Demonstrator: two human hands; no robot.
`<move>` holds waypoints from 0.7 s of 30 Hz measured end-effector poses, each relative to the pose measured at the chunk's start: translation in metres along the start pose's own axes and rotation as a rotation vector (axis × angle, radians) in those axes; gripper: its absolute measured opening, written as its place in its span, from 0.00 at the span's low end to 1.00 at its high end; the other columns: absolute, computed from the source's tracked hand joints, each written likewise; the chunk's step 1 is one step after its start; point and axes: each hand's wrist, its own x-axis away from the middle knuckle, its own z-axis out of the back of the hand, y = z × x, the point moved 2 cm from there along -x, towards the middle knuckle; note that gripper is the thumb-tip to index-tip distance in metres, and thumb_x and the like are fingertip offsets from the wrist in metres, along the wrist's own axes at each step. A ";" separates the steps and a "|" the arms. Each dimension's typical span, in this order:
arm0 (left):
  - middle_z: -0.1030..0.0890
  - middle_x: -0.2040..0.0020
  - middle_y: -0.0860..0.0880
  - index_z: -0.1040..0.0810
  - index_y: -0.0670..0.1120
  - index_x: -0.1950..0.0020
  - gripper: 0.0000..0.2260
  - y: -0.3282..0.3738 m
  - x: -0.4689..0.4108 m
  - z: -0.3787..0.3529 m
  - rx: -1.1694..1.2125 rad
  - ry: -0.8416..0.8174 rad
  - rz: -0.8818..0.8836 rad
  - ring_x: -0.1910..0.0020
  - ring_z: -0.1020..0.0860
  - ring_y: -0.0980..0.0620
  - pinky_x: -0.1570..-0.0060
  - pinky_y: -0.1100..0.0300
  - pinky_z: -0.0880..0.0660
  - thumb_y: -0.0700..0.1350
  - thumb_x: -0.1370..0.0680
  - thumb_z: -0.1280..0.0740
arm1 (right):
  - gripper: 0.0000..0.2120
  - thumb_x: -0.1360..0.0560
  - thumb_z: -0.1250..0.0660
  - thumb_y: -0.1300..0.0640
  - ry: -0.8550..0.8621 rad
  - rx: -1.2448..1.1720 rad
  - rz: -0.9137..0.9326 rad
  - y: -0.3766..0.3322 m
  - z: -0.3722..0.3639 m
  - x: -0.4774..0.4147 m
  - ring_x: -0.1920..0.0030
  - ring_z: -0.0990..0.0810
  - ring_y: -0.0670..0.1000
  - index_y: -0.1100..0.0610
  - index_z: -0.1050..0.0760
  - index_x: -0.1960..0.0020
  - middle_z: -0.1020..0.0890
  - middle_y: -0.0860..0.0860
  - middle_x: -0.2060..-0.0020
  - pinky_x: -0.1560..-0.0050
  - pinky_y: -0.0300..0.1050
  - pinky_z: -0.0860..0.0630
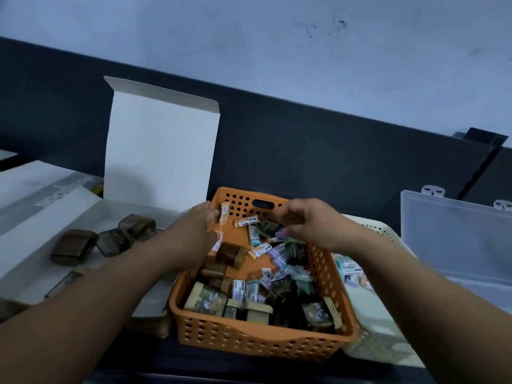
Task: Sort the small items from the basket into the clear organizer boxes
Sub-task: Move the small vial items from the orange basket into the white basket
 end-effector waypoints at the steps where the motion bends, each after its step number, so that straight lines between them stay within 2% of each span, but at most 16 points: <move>1: 0.43 0.23 0.52 0.38 0.47 0.25 0.23 -0.001 0.000 0.000 -0.006 0.000 -0.005 0.26 0.41 0.50 0.28 0.53 0.41 0.43 0.20 0.39 | 0.16 0.26 0.29 0.59 -0.063 0.064 0.015 -0.006 -0.009 -0.008 0.45 0.21 0.46 0.49 0.23 0.40 0.20 0.45 0.45 0.40 0.44 0.24; 6: 0.41 0.25 0.53 0.39 0.47 0.25 0.22 0.003 0.004 0.001 0.004 -0.001 -0.025 0.27 0.41 0.52 0.33 0.60 0.42 0.44 0.18 0.41 | 0.21 0.27 0.30 0.60 -0.323 0.450 -0.027 -0.009 -0.043 -0.044 0.45 0.23 0.49 0.48 0.27 0.35 0.23 0.47 0.42 0.43 0.48 0.23; 9: 0.40 0.26 0.54 0.38 0.48 0.25 0.21 0.004 0.004 0.001 0.059 -0.010 -0.026 0.29 0.39 0.54 0.42 0.64 0.42 0.43 0.18 0.41 | 0.23 0.26 0.30 0.57 -0.405 0.568 -0.061 -0.011 -0.053 -0.054 0.44 0.23 0.51 0.50 0.30 0.33 0.23 0.50 0.42 0.44 0.47 0.24; 10: 0.41 0.26 0.54 0.38 0.48 0.25 0.21 0.002 0.003 0.000 0.078 -0.016 -0.019 0.29 0.39 0.54 0.43 0.64 0.42 0.44 0.18 0.41 | 0.25 0.27 0.30 0.57 -0.415 0.588 -0.060 -0.012 -0.056 -0.056 0.43 0.24 0.52 0.50 0.32 0.31 0.23 0.51 0.41 0.44 0.47 0.24; 12: 0.47 0.23 0.56 0.41 0.49 0.24 0.23 -0.003 0.001 -0.001 0.083 -0.024 -0.009 0.25 0.44 0.53 0.35 0.61 0.42 0.45 0.18 0.41 | 0.31 0.27 0.30 0.57 -0.439 0.618 -0.050 -0.011 -0.060 -0.058 0.42 0.24 0.53 0.48 0.37 0.27 0.26 0.52 0.38 0.43 0.48 0.24; 15: 0.53 0.21 0.56 0.45 0.50 0.22 0.26 -0.010 -0.001 -0.003 0.051 -0.032 0.003 0.23 0.51 0.52 0.27 0.56 0.50 0.47 0.19 0.41 | 0.35 0.27 0.31 0.55 -0.468 0.703 -0.035 -0.007 -0.064 -0.059 0.34 0.31 0.58 0.43 0.43 0.25 0.32 0.55 0.34 0.38 0.53 0.28; 19: 0.53 0.21 0.56 0.45 0.50 0.22 0.25 -0.010 -0.002 -0.003 0.065 -0.026 -0.002 0.23 0.51 0.52 0.28 0.57 0.49 0.46 0.18 0.41 | 0.29 0.24 0.35 0.51 -0.402 0.772 -0.019 -0.003 -0.070 -0.056 0.28 0.42 0.61 0.42 0.40 0.26 0.37 0.55 0.28 0.32 0.60 0.36; 21: 0.53 0.21 0.56 0.45 0.50 0.22 0.25 -0.010 -0.001 -0.003 0.075 -0.026 -0.009 0.23 0.52 0.51 0.28 0.56 0.50 0.46 0.18 0.41 | 0.25 0.23 0.36 0.50 -0.358 0.742 0.037 -0.001 -0.072 -0.054 0.28 0.41 0.59 0.43 0.36 0.27 0.33 0.54 0.31 0.32 0.59 0.37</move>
